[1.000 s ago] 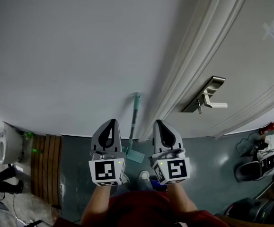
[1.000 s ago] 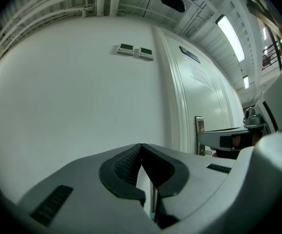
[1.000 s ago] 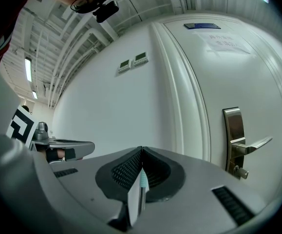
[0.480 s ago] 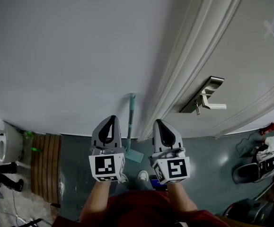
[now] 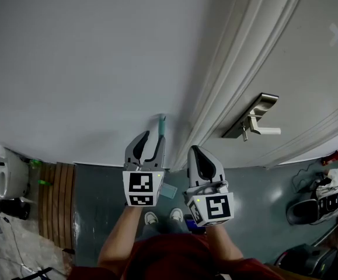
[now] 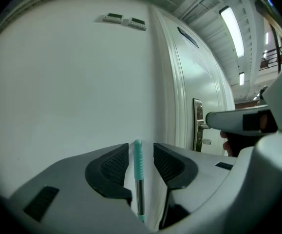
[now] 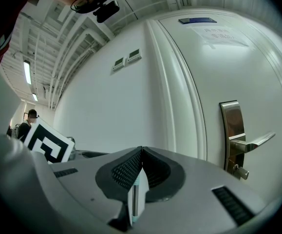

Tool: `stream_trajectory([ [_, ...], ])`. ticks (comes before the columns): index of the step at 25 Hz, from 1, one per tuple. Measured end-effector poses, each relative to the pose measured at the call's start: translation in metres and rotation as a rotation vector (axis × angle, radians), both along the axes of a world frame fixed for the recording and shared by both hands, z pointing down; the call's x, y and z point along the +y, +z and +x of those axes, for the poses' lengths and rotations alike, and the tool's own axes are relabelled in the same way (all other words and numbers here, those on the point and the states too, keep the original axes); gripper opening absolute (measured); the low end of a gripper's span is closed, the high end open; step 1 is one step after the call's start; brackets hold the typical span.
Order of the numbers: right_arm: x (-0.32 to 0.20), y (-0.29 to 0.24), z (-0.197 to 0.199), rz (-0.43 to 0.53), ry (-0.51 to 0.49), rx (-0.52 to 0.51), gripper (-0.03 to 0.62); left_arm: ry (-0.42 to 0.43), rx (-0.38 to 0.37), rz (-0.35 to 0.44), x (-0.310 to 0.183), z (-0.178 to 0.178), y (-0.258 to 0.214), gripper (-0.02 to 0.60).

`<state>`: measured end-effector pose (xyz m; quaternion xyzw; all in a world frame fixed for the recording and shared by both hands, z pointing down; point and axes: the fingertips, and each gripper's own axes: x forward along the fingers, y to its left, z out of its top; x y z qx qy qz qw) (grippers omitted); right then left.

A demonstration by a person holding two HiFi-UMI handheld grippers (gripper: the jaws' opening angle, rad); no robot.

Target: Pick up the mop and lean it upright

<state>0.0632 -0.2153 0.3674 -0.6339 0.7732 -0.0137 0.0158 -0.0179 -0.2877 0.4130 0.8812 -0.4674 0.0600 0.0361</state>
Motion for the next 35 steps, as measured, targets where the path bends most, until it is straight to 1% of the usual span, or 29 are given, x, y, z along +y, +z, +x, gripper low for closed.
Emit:
stream_trajectory([
  [1,0.0,0.001,0.001,-0.002,0.001,0.0,0.017,0.006,-0.012,-0.007,-0.005,0.004,0.005,0.179],
  [3,0.0,0.002,0.002,-0.005,0.004,0.001,0.017,0.011,-0.018,-0.028,-0.013,0.011,0.014,0.181],
  [8,0.001,0.006,0.007,-0.014,0.011,0.004,0.017,0.018,-0.044,-0.056,-0.03,0.022,0.031,0.223],
  [15,-0.003,0.01,0.011,-0.024,0.013,0.007,0.017,0.016,-0.07,-0.09,-0.052,0.03,0.05,0.225],
  [25,-0.007,0.011,0.012,-0.029,0.016,0.011,0.017,0.023,-0.074,-0.082,-0.059,0.037,0.052,0.224],
  [26,-0.008,0.011,0.012,-0.029,0.017,0.011,0.017,0.021,-0.074,-0.08,-0.059,0.037,0.052,0.216],
  [30,-0.009,0.012,0.014,-0.033,0.021,0.015,0.017,-0.005,-0.079,-0.077,-0.062,0.035,0.055,0.136],
  [32,-0.009,0.012,0.016,-0.035,0.022,0.019,0.017,-0.009,-0.084,-0.075,-0.063,0.036,0.057,0.126],
  [35,-0.009,0.011,0.018,-0.037,0.025,0.027,0.017,-0.014,-0.065,-0.077,-0.063,0.037,0.056,0.109],
])
